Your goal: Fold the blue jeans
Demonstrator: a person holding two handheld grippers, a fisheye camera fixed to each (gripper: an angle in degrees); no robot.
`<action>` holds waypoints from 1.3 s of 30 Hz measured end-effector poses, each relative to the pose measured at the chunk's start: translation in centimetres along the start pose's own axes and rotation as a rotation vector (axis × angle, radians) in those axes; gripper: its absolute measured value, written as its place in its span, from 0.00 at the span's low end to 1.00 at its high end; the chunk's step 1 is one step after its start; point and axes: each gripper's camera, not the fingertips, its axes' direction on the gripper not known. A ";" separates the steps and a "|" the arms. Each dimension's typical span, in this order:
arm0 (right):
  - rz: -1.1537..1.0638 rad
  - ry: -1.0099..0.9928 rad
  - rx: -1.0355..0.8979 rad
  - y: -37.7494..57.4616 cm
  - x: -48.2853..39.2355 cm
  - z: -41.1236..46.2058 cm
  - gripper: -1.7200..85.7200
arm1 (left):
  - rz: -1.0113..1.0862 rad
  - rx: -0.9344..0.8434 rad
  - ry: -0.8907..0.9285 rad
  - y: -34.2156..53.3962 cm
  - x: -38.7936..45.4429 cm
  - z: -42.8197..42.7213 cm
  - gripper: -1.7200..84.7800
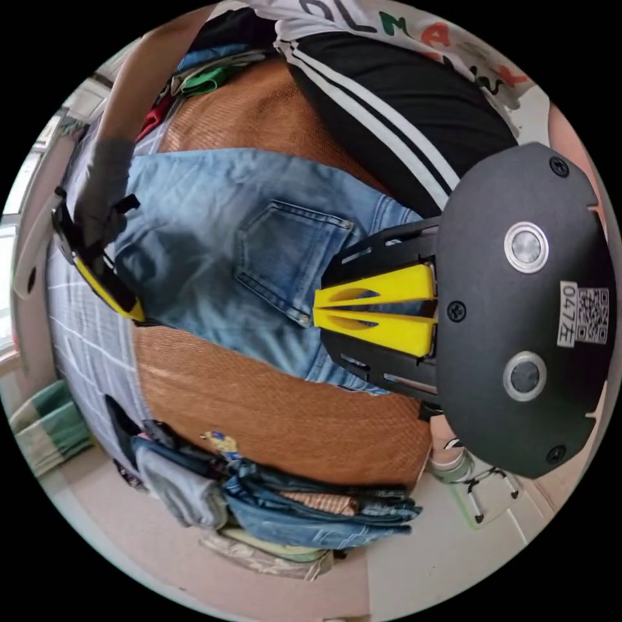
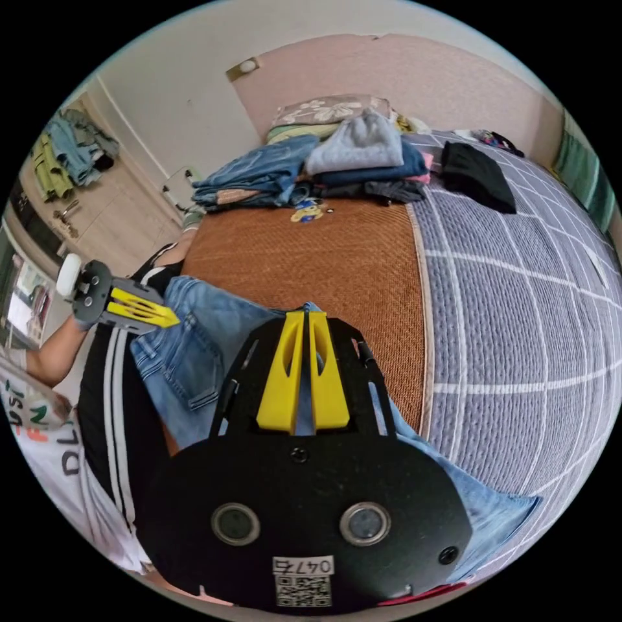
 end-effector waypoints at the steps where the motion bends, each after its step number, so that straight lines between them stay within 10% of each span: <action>1: 0.023 0.036 -0.008 -0.2 0.0 1.2 0.01 | -0.027 -0.028 0.013 0.8 -0.9 2.1 0.01; 18: -0.042 0.088 0.002 0.0 -1.0 5.5 0.01 | -0.520 0.130 0.243 14.3 -21.2 15.5 0.18; 39: 0.325 -0.014 0.314 11.2 3.6 11.2 0.01 | -0.772 0.083 0.526 9.9 -26.2 27.9 0.08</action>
